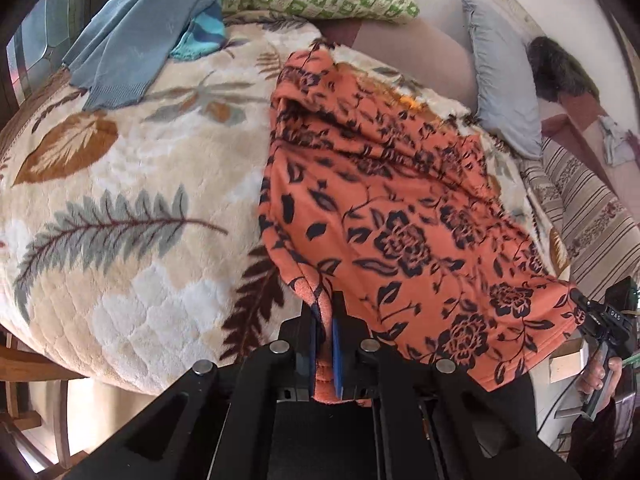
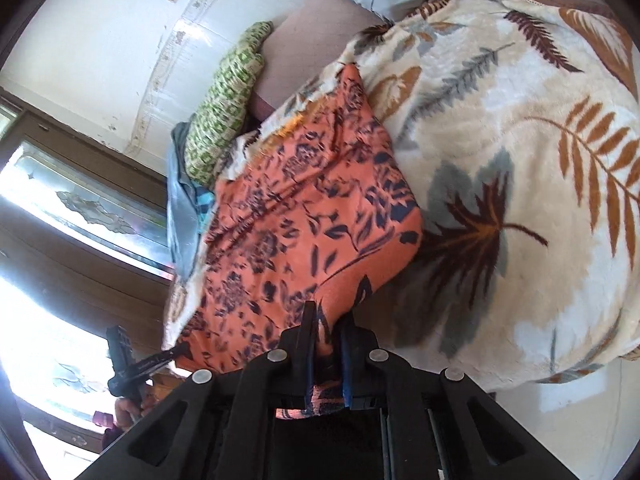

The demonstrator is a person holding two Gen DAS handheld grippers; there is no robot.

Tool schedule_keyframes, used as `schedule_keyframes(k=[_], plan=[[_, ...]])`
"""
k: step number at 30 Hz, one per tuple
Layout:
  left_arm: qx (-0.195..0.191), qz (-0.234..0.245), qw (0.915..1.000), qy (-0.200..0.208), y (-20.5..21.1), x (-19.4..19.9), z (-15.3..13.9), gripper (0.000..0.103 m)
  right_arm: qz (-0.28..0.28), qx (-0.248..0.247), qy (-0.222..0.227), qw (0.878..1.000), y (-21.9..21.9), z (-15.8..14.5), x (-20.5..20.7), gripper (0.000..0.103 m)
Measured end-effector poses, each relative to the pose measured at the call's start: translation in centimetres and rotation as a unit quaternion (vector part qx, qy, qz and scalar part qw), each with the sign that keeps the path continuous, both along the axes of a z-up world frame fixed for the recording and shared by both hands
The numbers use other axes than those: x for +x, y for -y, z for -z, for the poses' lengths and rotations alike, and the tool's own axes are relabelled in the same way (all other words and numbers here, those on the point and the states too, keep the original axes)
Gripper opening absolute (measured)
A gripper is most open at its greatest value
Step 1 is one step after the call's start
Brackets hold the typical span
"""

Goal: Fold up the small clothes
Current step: 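Lay the hem over the collar with the left gripper while the right gripper holds the blouse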

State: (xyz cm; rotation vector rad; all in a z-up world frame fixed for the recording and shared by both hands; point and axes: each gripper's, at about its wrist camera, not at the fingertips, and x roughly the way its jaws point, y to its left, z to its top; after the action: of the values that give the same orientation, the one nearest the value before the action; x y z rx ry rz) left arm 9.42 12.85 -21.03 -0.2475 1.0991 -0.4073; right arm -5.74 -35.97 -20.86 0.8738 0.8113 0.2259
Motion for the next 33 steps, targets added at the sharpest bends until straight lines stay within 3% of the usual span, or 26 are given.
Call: schedule_keyframes(k=[7, 12, 16, 22, 24, 27, 30, 33], plan=[[-0.052, -0.013, 0.9975, 0.046, -2.0, 4.7, -6.5, 0.006, 0.019, 0.076, 0.066, 0.995, 1.7, -3.7, 4.9, 0.01], [-0.06, -0.03, 0.9968, 0.043, -2.4, 10.5, -8.2, 0.006, 0.032, 0.081, 0.073, 0.993, 3.8, -5.0, 10.5, 0.01], [-0.056, -0.045, 0.997, 0.028, -1.4, 17.4, -8.1, 0.006, 0.055, 0.074, 0.061, 0.994, 5.7, -5.5, 17.0, 0.01], [-0.037, -0.065, 0.9972, -0.005, 1.9, 28.5, -5.1, 0.006, 0.087, 0.062, 0.021, 0.994, 8.1, -2.9, 29.3, 0.01], [-0.025, -0.07, 0.9971, -0.017, 3.1, 31.8, -3.2, 0.008, 0.1, 0.054, -0.003, 0.994, 8.7, -0.9, 33.5, 0.01], [0.001, -0.093, 0.9927, -0.078, 4.2, 35.8, 1.3, 0.01, 0.131, 0.081, -0.072, 0.986, 10.0, 3.8, 38.1, 0.014], [-0.028, -0.126, 0.9836, -0.126, 3.6, 37.0, 5.6, 0.011, 0.146, 0.101, -0.1, 0.979, 11.3, 8.2, 39.5, 0.015], [-0.081, -0.147, 0.9808, -0.1, 2.2, 35.8, 5.6, 0.011, 0.176, 0.148, -0.061, 0.971, 13.4, 9.7, 37.5, 0.016]])
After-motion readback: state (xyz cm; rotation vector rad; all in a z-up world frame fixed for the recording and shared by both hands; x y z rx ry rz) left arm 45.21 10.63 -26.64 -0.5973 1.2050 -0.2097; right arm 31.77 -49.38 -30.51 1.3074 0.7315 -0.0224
